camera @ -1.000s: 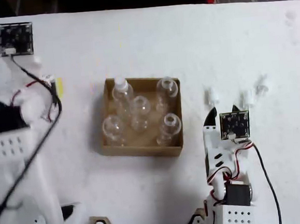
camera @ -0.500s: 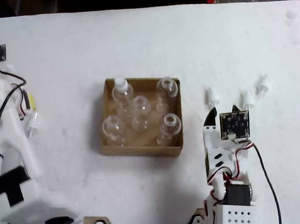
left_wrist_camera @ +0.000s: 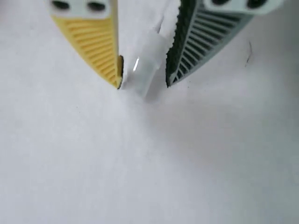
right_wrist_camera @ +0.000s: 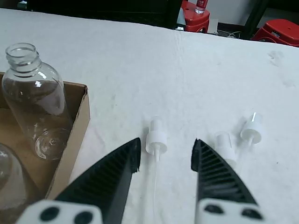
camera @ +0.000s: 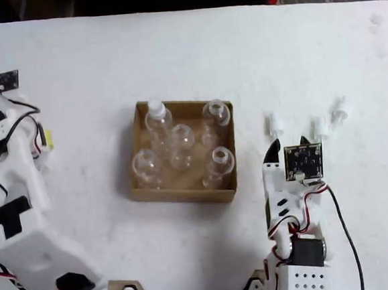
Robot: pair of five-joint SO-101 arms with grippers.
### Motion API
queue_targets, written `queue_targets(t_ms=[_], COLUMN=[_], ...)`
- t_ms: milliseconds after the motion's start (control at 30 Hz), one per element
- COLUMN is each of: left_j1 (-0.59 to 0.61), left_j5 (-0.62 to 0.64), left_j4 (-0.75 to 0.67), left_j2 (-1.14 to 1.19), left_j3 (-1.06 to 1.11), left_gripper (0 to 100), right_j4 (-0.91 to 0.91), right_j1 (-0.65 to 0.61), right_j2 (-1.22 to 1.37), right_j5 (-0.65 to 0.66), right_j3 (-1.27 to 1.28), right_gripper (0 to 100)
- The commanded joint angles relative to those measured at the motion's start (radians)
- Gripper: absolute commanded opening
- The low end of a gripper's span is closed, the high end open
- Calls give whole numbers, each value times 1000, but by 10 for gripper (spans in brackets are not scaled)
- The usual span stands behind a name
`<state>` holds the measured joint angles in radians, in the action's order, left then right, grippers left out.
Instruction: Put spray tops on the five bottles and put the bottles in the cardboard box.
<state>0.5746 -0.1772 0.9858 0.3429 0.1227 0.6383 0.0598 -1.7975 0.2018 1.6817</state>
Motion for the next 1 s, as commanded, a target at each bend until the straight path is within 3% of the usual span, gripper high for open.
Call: queue_targets(t_ms=[0,633,767,900,967], left_j1=[-16,-68,-68,-65,-65], left_j5=[-9,-12,-60,-68,-80], left_j4=[-38,-32,-29,-29,-11], left_j2=[21,36,48,82,84], left_j3=[-49,-41,-38,-49,-48], left_gripper=[147,142,138,33,25], right_j4=[1,1,1,1,1], right_j1=[-2,-1,-1,-1,-1], right_j2=[-4,-4,-4,-4,-4], right_j5=[12,12,12,12,12], right_j3=[9,9,9,9,9], right_gripper=[160,161,161,161,160])
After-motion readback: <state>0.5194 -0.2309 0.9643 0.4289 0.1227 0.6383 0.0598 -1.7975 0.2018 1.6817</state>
